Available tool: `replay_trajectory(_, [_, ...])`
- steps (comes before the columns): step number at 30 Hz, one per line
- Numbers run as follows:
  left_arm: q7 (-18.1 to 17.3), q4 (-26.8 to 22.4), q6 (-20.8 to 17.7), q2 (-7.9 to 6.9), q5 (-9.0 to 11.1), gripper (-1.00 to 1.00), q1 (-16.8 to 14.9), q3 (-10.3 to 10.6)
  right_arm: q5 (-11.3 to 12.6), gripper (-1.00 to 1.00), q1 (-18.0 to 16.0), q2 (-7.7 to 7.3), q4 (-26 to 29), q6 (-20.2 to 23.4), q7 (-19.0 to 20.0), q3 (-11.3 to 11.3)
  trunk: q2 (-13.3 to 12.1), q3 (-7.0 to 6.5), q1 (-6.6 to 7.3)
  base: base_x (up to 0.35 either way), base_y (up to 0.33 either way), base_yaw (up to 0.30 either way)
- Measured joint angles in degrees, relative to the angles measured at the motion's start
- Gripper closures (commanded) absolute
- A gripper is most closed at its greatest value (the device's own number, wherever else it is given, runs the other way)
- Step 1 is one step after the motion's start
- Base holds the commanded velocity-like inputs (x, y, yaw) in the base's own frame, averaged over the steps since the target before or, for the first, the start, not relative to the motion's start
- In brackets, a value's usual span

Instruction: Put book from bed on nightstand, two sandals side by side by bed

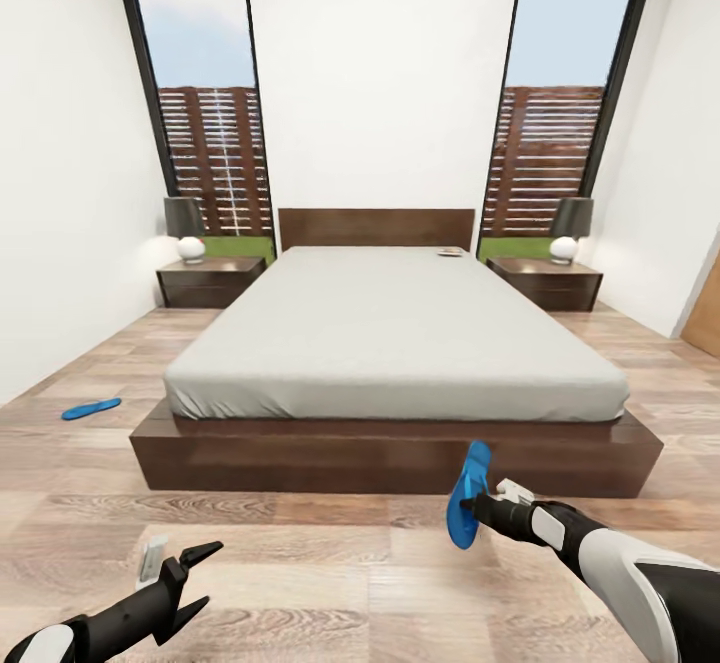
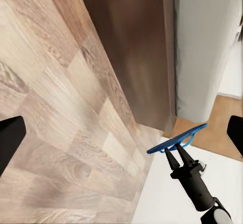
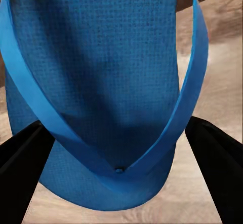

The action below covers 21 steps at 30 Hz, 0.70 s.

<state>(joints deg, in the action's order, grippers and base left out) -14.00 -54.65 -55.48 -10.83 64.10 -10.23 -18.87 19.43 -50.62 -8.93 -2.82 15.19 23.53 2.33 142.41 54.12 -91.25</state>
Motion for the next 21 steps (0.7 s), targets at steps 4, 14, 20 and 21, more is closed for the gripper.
replay_trajectory(4, [0.0, 0.0, 0.0, 0.00, 0.0, -1.00, 0.0, 0.0, 0.0, 1.00, 0.0, 0.00, 0.0, 0.0, 0.0, 0.0, 0.0, 0.00, 0.00, 0.000, 0.282, 0.264])
replay_trajectory(14, [0.0, 0.0, 0.0, 0.00, 0.0, -1.00, 0.0, 0.0, 0.0, 1.00, 0.0, -0.01, 0.0, 0.0, 0.0, 0.0, 0.0, 0.00, 0.00, 0.000, 0.286, 0.088])
replay_trajectory(20, [0.0, 0.0, 0.0, 0.00, 0.0, -1.00, 0.0, 0.0, 0.0, 1.00, 0.0, -0.01, 0.0, 0.0, 0.0, 0.0, 0.0, 0.00, 0.00, 0.000, 0.288, 0.005])
replay_trajectory(21, [0.0, 0.0, 0.0, 0.00, 0.0, -1.00, 0.0, 0.0, 0.0, 1.00, 0.0, -0.01, 0.0, 0.0, 0.0, 0.0, 0.0, 0.00, 0.00, 0.000, 0.288, 0.001])
